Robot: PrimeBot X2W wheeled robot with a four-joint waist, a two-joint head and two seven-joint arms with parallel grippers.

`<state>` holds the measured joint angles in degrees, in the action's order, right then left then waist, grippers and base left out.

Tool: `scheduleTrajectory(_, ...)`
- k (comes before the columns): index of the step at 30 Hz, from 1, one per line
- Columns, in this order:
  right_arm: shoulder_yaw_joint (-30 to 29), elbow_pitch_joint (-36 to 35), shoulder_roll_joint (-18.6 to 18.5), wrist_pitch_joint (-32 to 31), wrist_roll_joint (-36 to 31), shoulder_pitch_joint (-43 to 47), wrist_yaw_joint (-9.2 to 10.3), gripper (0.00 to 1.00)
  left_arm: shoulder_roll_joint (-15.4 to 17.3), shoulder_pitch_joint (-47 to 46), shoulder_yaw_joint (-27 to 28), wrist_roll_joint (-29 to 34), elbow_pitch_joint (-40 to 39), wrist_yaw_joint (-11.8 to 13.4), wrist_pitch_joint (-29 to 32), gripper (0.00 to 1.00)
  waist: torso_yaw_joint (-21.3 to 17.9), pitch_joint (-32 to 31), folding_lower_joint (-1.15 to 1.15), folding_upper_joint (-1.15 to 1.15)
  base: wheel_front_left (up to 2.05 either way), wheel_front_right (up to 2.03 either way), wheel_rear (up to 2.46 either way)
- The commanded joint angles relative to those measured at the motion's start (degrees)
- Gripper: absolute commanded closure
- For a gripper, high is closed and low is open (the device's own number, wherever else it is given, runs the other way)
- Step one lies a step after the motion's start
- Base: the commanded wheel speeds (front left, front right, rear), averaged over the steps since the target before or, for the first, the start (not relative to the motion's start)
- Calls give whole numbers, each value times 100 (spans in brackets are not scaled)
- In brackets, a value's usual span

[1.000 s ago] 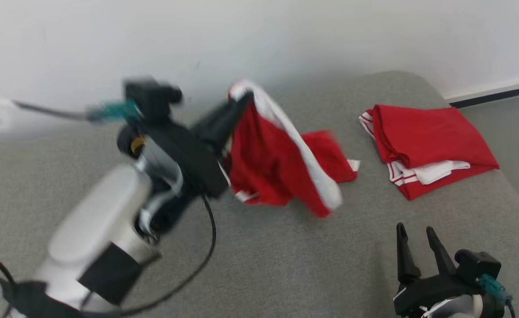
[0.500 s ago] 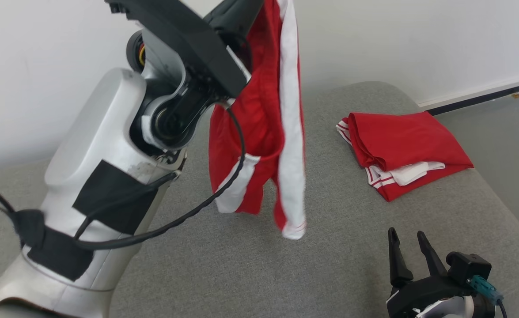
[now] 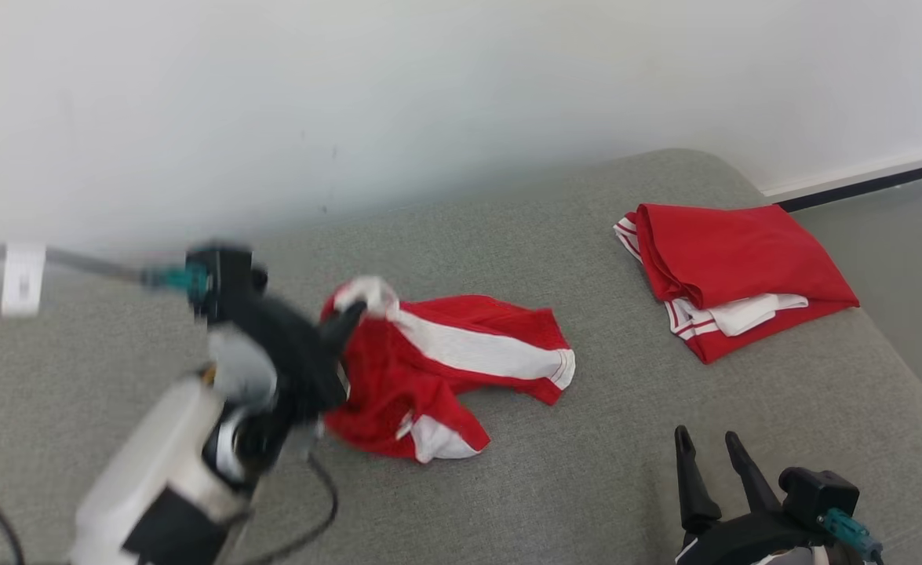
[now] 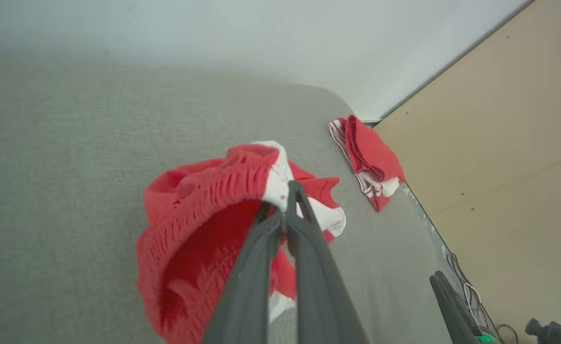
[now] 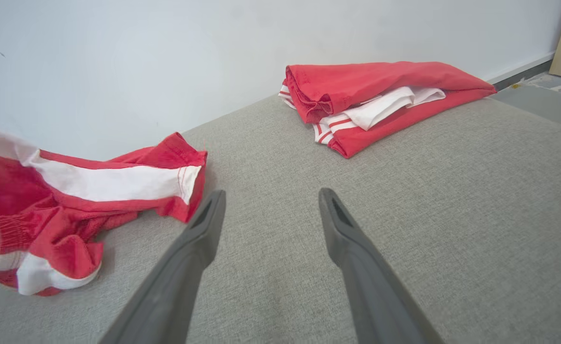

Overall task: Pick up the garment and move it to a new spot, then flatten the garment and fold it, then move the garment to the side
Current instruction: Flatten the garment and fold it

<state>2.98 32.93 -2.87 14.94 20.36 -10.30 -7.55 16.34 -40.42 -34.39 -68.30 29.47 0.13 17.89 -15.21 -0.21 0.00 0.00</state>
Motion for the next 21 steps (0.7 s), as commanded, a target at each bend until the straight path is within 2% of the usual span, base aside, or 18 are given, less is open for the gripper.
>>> scheduleTrajectory(1, 8, -21, -2, 33, 21, 83, 15, 0, 62, 139, 27, -55, -103, -72, -62, 100, 19, -12, 0, 0, 0, 0, 0)
scheduleTrajectory(4, 9, -47, 0, 30, 51, 180, 15, 0, 326, 893, 49, -32, -601, -324, -424, 100, 108, -25, 0, 0, 0, 0, 0)
scheduleTrajectory(8, 86, -124, 1, 30, 123, 243, 15, 0, 649, 1830, 129, -58, -1337, -412, -863, 100, 282, -28, 0, 0, 0, 0, 0)
scheduleTrajectory(12, 92, -76, -3, 30, 167, 228, 15, 0, 922, 2523, 112, 146, -2034, -413, -1235, 100, 513, -21, 0, 0, 0, 0, 0)
scheduleTrajectory(15, 141, -66, 2, 30, 172, 118, 15, 0, 1043, 2850, 161, 334, -2389, -311, -1557, 100, 693, 9, 0, 0, 0, 0, 0)
scheduleTrajectory(21, 483, 137, -25, 29, 535, -283, 15, 0, 1022, 3174, 215, 450, -2580, -186, -1943, 100, 950, 128, 0, 0, 0, 0, 0)
